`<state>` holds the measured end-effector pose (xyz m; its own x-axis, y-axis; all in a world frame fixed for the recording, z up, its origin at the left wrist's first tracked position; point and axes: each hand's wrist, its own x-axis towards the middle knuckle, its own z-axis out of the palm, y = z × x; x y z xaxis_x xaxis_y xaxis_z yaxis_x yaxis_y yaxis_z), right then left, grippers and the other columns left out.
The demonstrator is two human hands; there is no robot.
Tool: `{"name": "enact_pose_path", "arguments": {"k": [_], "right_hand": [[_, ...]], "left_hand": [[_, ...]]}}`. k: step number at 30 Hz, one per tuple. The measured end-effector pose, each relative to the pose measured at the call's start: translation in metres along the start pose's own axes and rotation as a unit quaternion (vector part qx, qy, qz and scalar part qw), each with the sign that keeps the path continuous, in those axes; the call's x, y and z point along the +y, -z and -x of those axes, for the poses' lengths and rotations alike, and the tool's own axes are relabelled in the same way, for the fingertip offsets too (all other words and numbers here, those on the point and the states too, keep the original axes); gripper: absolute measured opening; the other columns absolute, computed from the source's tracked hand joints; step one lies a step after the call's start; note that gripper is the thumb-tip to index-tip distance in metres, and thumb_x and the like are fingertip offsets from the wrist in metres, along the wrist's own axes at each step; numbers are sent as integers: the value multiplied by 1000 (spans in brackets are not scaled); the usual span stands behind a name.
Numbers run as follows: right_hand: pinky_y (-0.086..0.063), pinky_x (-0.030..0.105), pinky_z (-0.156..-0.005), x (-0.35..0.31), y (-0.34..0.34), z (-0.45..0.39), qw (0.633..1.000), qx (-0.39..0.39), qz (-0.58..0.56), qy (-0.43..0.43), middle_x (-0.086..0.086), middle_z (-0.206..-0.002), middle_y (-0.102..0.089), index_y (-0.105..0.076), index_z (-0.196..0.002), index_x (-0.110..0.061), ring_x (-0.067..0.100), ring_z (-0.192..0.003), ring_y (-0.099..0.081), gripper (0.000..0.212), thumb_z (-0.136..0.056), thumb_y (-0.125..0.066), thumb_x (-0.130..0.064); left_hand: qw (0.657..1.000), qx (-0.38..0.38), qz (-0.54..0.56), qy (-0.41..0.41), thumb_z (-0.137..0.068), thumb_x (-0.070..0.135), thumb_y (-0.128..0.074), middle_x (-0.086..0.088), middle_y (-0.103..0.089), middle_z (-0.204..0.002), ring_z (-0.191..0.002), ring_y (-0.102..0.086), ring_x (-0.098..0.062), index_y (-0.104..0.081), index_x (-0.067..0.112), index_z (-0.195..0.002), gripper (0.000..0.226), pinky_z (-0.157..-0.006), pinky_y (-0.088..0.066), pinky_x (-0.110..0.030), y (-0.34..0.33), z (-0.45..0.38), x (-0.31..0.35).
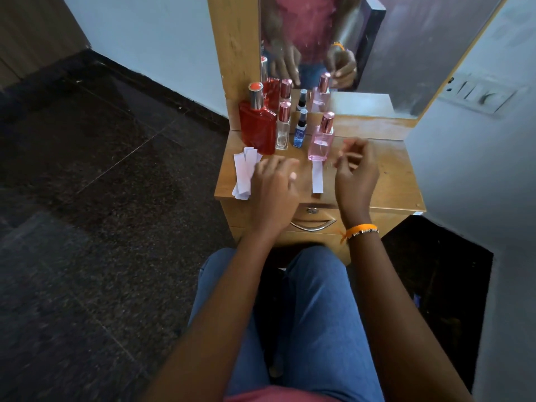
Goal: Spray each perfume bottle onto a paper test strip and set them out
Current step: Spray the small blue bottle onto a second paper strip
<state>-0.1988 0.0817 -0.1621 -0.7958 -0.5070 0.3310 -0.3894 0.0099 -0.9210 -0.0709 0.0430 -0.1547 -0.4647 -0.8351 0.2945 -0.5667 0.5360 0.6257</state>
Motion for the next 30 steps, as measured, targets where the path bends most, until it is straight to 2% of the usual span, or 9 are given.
{"name": "enact_pose_path", "arguments": {"k": [2,5,8,13,18,22,30], "right_hand": [[-50,28,-62,-3,-11,19,999,-47,12,-23,-4,-73,-60,-55,-86,-17,15,-65,-60,18,-87,-55,2],[-54,39,-68,-8,-35,42,988,-145,22,-49,2,-77,-63,-57,-84,-17,26,-70,-64,16,-85,-59,-2],[-55,40,-74,-16,-57,54,976,-200,35,-82,3,-80,-61,-58,-89,-13,22,-75,-62,8,-86,-61,-6],[-54,51,-75,-22,-78,55,973,-200,48,-102,5,-79,-65,-60,-82,-12,26,-80,-65,7,-80,-66,-10],[-52,48,-74,-31,-89,54,974,-188,69,-106,6,-77,-63,-62,-80,-4,25,-78,-62,19,-74,-76,-15],[-54,43,-71,-35,-92,53,972,-181,86,-125,4,-73,-64,-61,-72,-10,21,-73,-62,20,-68,-80,-16],[-57,43,-65,-40,-91,53,967,-184,101,-145,7,-70,-68,-57,-58,-19,24,-71,-67,28,-62,-85,-17]], "left_hand": [[998,23,5,50,-91,4,-45,-1,-51,-129,-124,-39,-20,-56,18,-123,37,-100,-30,-27,12,5,-11],[991,50,-14,125,-89,0,-47,-7,-48,-135,-124,-41,-27,-55,16,-126,41,-99,-30,-30,26,7,-32],[985,40,-14,170,-87,-2,-49,-14,-47,-132,-124,-41,-30,-52,11,-129,44,-98,-33,-33,33,8,-47],[986,0,-2,170,-87,-1,-53,-17,-49,-129,-122,-45,-32,-53,10,-130,44,-96,-41,-36,33,12,-64],[989,-9,14,149,-89,1,-51,-16,-51,-129,-120,-48,-30,-56,10,-128,40,-93,-39,-28,32,11,-72],[991,-9,15,130,-90,2,-51,-11,-50,-130,-120,-46,-28,-56,11,-128,39,-91,-36,-25,30,13,-76],[993,-3,7,115,-93,2,-47,-4,-49,-137,-122,-40,-26,-53,13,-131,41,-85,-26,-16,30,17,-75]]}}
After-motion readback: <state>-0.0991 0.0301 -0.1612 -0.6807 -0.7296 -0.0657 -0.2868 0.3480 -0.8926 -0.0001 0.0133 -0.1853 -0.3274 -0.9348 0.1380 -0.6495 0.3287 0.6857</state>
